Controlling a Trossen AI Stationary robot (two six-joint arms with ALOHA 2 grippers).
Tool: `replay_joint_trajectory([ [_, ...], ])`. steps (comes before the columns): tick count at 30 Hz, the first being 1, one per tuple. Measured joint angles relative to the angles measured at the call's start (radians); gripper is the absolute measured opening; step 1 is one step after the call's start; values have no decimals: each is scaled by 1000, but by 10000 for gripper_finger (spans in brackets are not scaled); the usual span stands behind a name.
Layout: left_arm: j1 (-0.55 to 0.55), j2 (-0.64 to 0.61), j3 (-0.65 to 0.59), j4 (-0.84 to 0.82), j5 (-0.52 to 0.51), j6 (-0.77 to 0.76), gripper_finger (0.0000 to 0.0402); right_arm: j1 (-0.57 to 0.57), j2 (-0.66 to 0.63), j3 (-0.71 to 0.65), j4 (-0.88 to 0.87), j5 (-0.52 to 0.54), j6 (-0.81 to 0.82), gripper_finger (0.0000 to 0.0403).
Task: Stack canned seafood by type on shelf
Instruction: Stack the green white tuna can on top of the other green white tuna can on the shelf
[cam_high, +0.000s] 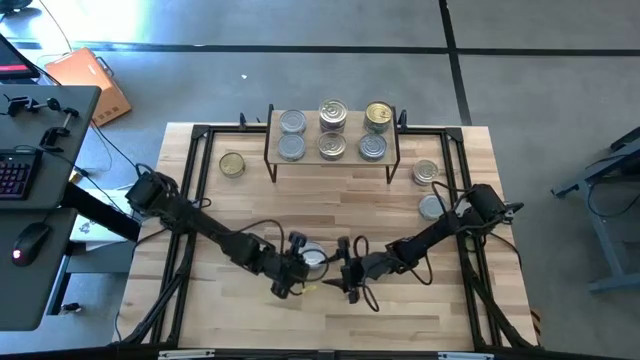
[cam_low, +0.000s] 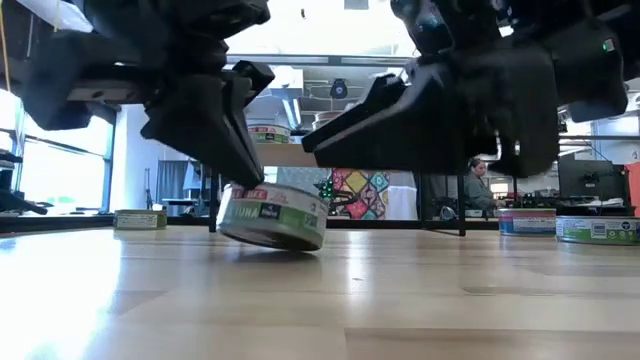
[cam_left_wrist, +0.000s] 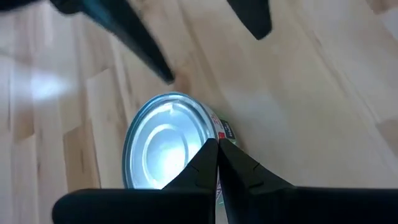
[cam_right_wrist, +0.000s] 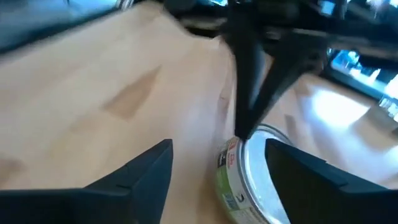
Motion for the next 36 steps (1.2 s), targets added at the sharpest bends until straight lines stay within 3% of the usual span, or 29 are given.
replay_joint_trajectory([
  [6, 34, -71, -49, 34, 10, -61, 0, -38, 0, 0, -10, 11, -243, 261],
  [13, 69, -116, -104, 160, 42, -97, 0, -78, 3, 24, -60, 54, -343, 262],
  [22, 84, -115, -108, 192, 28, -113, 1, -82, 4, 90, -182, 8, -250, 262],
  [28, 79, -115, -108, 215, 24, -112, 1, -82, 5, 95, -194, 88, -132, 258],
  [36, 52, -115, -108, 218, 33, -84, 0, -88, 5, 95, -270, 45, -83, 202],
])
